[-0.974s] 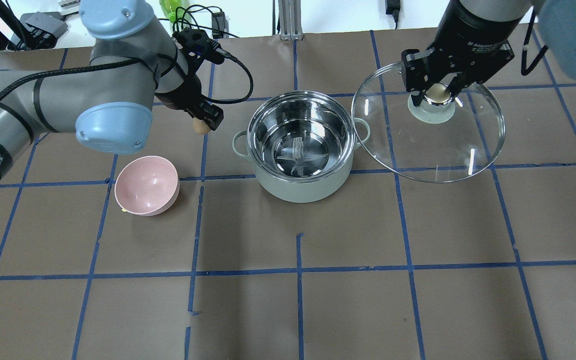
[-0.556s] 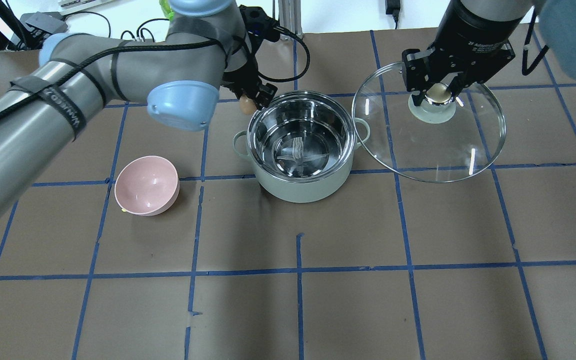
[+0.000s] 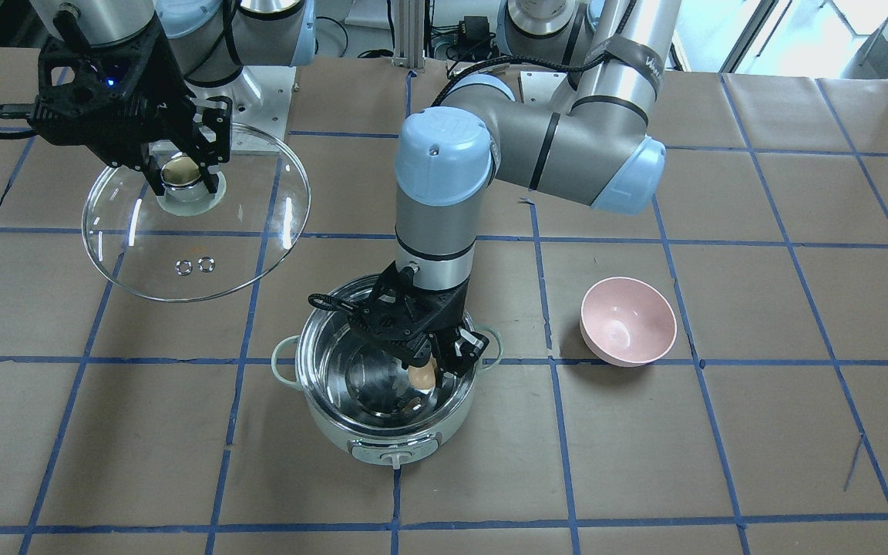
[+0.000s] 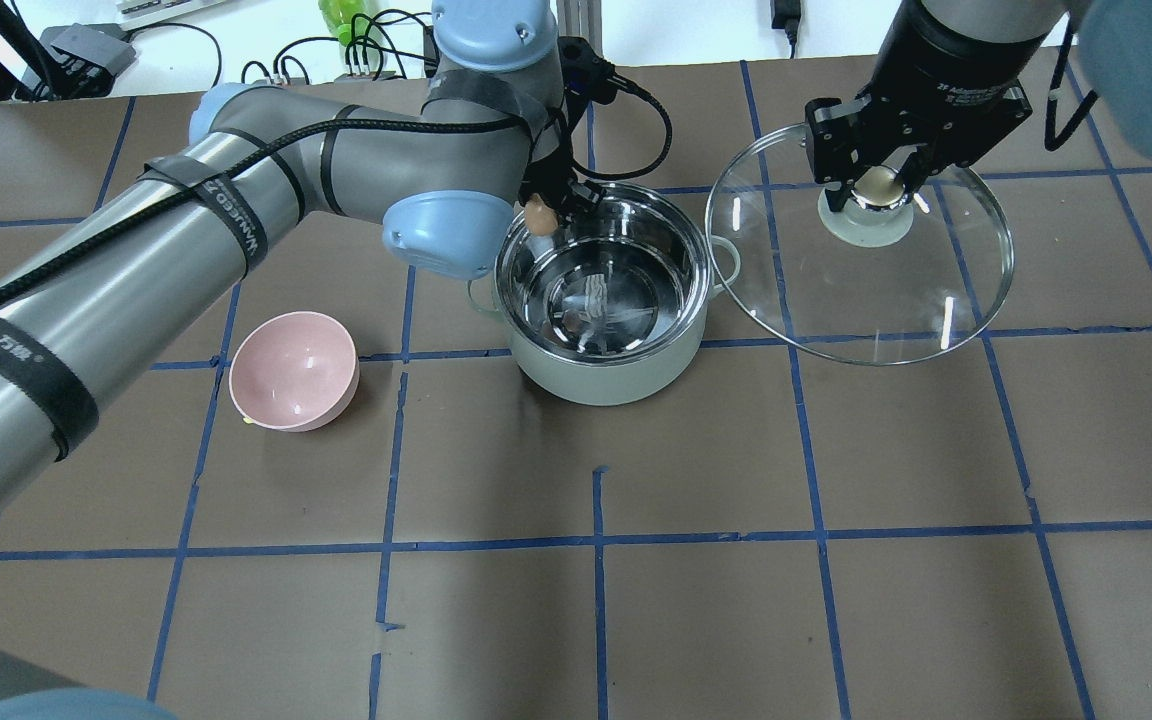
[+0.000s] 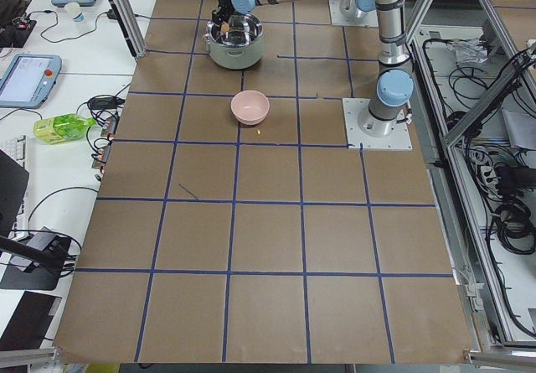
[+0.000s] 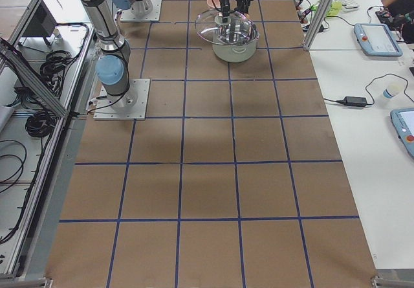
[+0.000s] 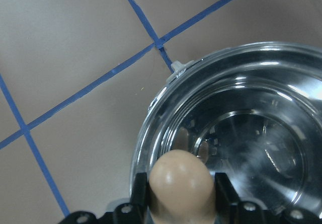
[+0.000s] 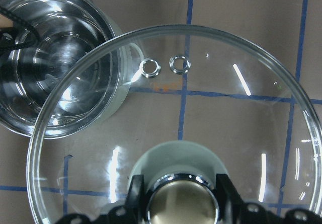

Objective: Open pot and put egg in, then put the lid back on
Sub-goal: 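Carry the egg over the open pot and lower it inside with the left gripper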

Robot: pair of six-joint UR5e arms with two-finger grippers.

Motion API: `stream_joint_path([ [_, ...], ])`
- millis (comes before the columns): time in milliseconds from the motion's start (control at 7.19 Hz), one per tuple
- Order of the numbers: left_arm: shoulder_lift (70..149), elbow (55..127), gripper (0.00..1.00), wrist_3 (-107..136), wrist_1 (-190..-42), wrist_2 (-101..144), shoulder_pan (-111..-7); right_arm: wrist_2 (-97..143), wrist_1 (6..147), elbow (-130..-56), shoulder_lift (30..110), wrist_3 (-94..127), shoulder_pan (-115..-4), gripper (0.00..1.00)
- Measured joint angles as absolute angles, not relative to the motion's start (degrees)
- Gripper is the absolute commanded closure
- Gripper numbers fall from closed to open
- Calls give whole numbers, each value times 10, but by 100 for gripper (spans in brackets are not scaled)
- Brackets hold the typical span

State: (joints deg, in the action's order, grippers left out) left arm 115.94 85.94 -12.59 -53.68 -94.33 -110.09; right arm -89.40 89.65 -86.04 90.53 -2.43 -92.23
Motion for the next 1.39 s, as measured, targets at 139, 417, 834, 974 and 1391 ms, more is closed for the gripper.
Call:
stream_joint_path([
  [139, 1167, 866, 84, -117, -529, -950, -1109, -894, 896, -860, 905, -24, -922, 100],
  [417, 1170, 896, 84, -114, -502, -967, -1115, -895, 894, -860, 905, -24, -924, 100],
  [834, 1171, 915, 75, -110, -484, -974, -1116, -894, 892, -860, 905, -25, -926, 100],
  [974, 1171, 918, 72, -111, -483, -974, -1116, -893, 891, -860, 905, -25, -927, 100],
  [1391, 1170, 930, 48, -117, -483, -973, -1116, -892, 891, -860, 905, -25, -928, 100],
])
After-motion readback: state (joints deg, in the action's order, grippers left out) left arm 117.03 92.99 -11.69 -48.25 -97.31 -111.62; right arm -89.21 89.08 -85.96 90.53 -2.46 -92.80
